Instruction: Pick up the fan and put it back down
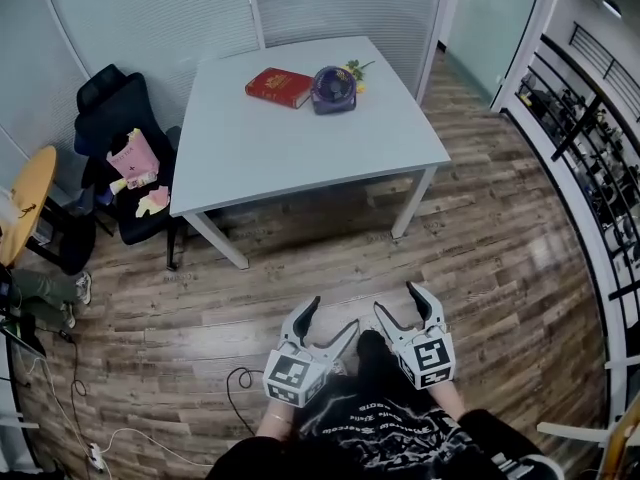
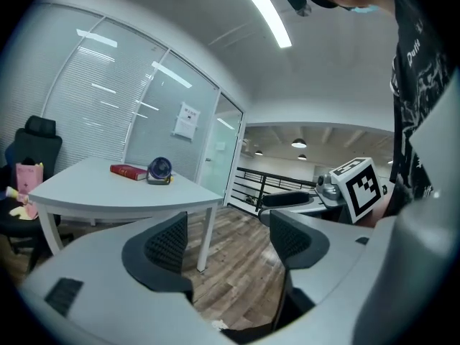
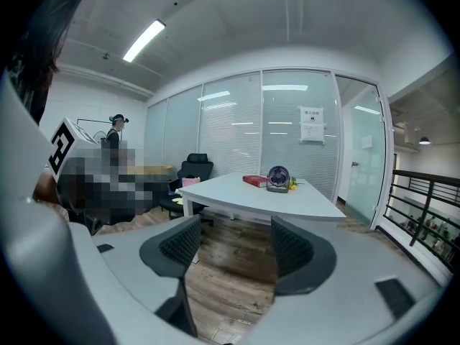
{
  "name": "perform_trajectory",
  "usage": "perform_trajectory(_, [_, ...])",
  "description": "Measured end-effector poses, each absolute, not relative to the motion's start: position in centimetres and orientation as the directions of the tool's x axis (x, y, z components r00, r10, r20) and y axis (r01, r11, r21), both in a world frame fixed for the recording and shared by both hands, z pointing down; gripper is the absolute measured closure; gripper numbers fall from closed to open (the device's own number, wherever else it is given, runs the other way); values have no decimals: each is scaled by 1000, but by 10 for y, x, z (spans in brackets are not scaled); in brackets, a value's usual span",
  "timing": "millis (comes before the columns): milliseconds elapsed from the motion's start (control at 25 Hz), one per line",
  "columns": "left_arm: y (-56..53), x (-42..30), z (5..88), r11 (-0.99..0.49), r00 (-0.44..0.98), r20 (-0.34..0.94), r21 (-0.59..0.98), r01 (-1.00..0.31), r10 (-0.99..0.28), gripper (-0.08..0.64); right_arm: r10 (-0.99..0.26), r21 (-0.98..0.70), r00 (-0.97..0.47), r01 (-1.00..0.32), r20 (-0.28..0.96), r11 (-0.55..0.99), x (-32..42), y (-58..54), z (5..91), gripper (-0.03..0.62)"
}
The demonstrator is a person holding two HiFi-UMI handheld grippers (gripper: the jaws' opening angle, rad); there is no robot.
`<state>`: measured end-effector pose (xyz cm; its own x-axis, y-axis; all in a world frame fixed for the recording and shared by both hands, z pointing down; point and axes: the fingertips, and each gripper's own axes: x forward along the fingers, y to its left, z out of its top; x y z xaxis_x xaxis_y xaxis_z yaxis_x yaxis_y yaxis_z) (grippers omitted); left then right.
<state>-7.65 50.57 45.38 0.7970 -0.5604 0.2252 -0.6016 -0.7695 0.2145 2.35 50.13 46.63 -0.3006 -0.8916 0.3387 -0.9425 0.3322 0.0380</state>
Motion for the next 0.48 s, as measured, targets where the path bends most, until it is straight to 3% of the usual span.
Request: perform_trajectory(480, [440,-60,470,-694,728,260,223,-684,-634,192,-857,68,-356,-911,373,408,46,427,485,296])
